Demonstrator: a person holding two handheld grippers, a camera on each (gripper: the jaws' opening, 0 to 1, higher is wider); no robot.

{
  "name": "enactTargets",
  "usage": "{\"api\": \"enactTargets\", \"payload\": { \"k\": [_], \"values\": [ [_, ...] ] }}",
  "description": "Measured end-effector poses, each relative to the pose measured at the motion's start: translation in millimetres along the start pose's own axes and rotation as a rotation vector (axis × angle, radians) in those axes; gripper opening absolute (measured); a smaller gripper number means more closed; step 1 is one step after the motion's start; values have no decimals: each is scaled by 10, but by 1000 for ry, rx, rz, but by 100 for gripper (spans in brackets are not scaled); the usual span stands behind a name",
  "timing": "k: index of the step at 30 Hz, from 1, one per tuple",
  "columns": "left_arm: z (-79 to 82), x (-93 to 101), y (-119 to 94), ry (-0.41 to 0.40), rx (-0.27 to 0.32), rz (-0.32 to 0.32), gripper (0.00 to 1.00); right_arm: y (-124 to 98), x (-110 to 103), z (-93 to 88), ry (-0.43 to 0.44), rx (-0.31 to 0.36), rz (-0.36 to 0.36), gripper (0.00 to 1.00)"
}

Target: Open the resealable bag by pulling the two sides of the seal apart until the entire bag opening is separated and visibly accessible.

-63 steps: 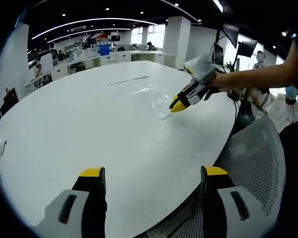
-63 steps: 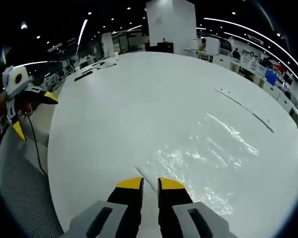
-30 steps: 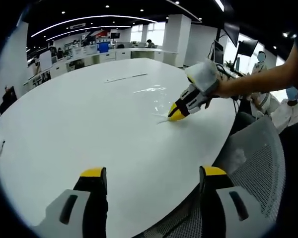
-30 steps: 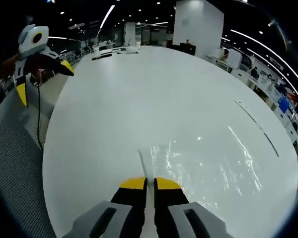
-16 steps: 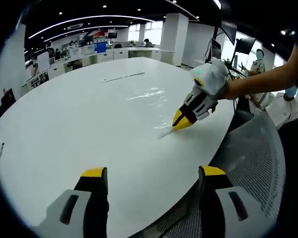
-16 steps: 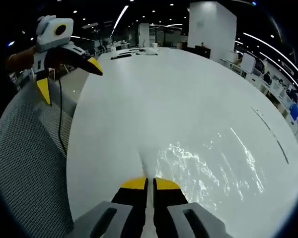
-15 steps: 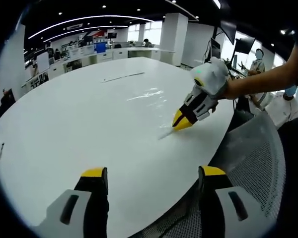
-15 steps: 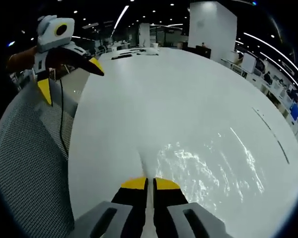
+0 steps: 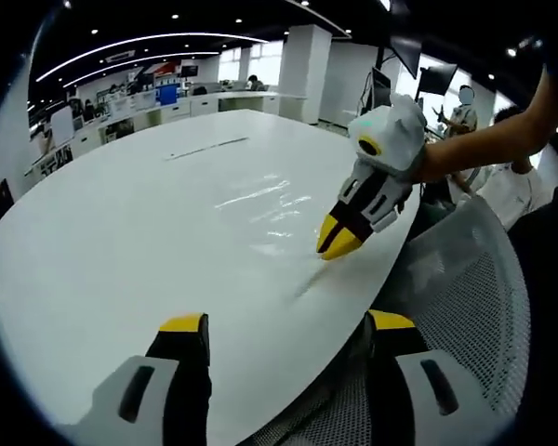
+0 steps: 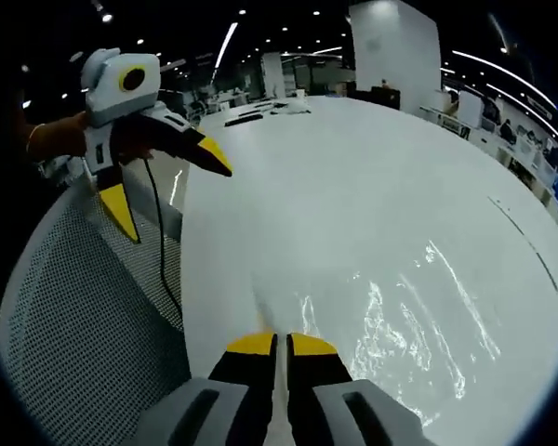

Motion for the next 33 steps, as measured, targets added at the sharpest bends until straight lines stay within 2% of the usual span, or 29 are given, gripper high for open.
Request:
{"api": "enactTargets", "payload": {
  "k": [11,13,24,29,31,33],
  "values": [
    [72,109,129,85,-7,-56,60,-33,-307,69,10,26,46,0],
    [75,120,161,91,-7,-65,60,-41,-360,99,35,46,59,0],
    [72,283,274,211,-49,-129,50,-48,-552,143,9,42,101,0],
    [60,354,313,335,-94,-162,44,-53,-604,160,-4,38,116,0],
    [41,377,325,397,-128,-172,42,-54,-610,162,-8,37,118,0],
    [18,386,339,505,-173,-165,41,-56,-614,161,-10,36,118,0]
  ]
}}
Point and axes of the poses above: the point that each gripper's makers call its tool centre point, and the gripper's own axes: y roughly forward along the fingers, x roughly to its right, z roughly out of its top, the point moved 5 cm from there along -y, roughly backward along the fingers, and after that the axes turned 6 degrees about -y, right-handed, at the moved point
